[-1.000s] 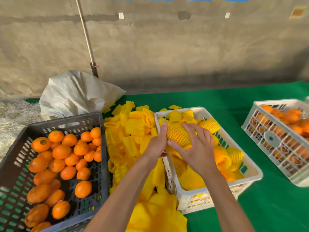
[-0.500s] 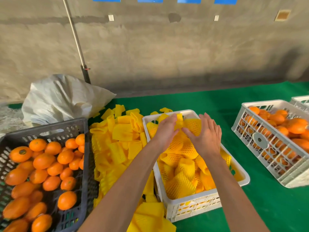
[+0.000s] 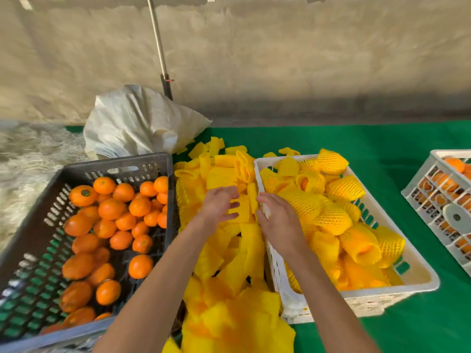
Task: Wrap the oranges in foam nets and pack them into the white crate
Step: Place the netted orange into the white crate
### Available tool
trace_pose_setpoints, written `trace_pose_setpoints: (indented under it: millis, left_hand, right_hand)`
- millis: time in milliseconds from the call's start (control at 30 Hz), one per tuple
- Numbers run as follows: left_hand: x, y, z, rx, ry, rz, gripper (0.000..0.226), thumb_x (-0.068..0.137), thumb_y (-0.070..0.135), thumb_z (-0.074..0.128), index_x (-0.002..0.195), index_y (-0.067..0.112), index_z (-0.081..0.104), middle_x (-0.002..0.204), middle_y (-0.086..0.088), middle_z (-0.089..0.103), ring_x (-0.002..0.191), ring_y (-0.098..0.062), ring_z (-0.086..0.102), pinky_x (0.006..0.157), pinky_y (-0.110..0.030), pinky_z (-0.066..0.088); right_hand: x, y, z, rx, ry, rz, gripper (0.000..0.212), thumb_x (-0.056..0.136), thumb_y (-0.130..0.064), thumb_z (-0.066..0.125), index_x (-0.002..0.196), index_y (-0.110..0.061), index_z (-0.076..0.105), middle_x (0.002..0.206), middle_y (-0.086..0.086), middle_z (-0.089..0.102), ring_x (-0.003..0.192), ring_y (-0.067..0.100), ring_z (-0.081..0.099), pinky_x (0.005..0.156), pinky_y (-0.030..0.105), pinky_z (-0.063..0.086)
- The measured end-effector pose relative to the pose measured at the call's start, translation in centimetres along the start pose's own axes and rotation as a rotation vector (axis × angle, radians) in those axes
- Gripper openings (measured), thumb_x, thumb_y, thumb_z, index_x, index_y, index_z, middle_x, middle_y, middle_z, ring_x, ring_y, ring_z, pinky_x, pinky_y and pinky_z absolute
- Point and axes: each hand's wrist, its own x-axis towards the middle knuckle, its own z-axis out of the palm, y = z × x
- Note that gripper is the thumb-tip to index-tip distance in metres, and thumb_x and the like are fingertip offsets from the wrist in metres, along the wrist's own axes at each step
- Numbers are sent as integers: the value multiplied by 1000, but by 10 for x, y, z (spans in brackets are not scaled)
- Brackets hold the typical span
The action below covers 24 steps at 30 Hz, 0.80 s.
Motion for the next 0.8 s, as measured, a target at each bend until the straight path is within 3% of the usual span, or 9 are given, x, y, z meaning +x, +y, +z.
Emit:
trace_pose_setpoints:
  millis: [133, 300, 433, 533, 633, 733, 800]
  left_hand:
    - [13, -21, -33, 178, 13, -29, 25, 104, 29, 61, 117, 8, 64, 125, -17, 67, 111, -31, 66, 97, -50, 55]
    - [32, -50, -56, 314, 37, 17, 25, 105, 33, 59, 115, 10, 65, 102, -6, 63, 93, -21, 62, 93, -50, 57]
    - [37, -60, -63, 341, -34, -11, 28, 105, 34, 58, 119, 11, 65, 112, -9, 68, 104, -25, 68, 89, -46, 60]
    - [40, -64, -65, 337, -50, 11, 30, 104, 37, 59, 118, 12, 66, 112, -8, 70, 108, -26, 69, 86, -42, 60]
    - [39, -69, -67, 383, -38, 47, 31, 104, 37, 58, 112, 8, 66, 96, -5, 66, 91, -23, 66, 80, -40, 57]
    - [33, -67, -66, 363, 6, 34, 43, 104, 36, 60, 112, -5, 66, 100, -20, 71, 86, -30, 68, 82, -50, 63]
    - [22, -60, -65, 232, -22, -7, 49, 99, 41, 69, 114, -5, 65, 100, -18, 72, 88, -29, 73, 79, -48, 65]
  right_hand:
    - [0, -14, 45, -89, -176, 40, 38, 100, -15, 58, 139, -15, 57, 146, 2, 54, 136, 21, 46, 113, 31, 36]
    - [-11, -12, 97, -366, -425, 226, 41, 98, -10, 55, 138, -10, 45, 140, 12, 49, 131, 32, 48, 99, 41, 45]
    - [-18, -1, 117, -553, -552, 367, 36, 98, -12, 58, 133, -11, 48, 133, 17, 56, 125, 35, 53, 97, 43, 48]
    - [-25, 3, 126, -559, -474, 348, 22, 99, -8, 55, 121, -12, 54, 120, 13, 63, 113, 32, 60, 89, 43, 53]
    - [-25, -3, 121, -496, -390, 356, 26, 97, -12, 60, 121, -9, 52, 116, 14, 64, 107, 32, 64, 83, 41, 55]
    - [-18, -21, 106, -334, -171, 275, 21, 96, -17, 62, 115, -9, 58, 112, 11, 65, 102, 30, 64, 76, 39, 51]
    - [-15, -39, 93, -146, -27, 157, 15, 95, -22, 66, 104, -11, 60, 106, 6, 63, 95, 25, 62, 76, 38, 49]
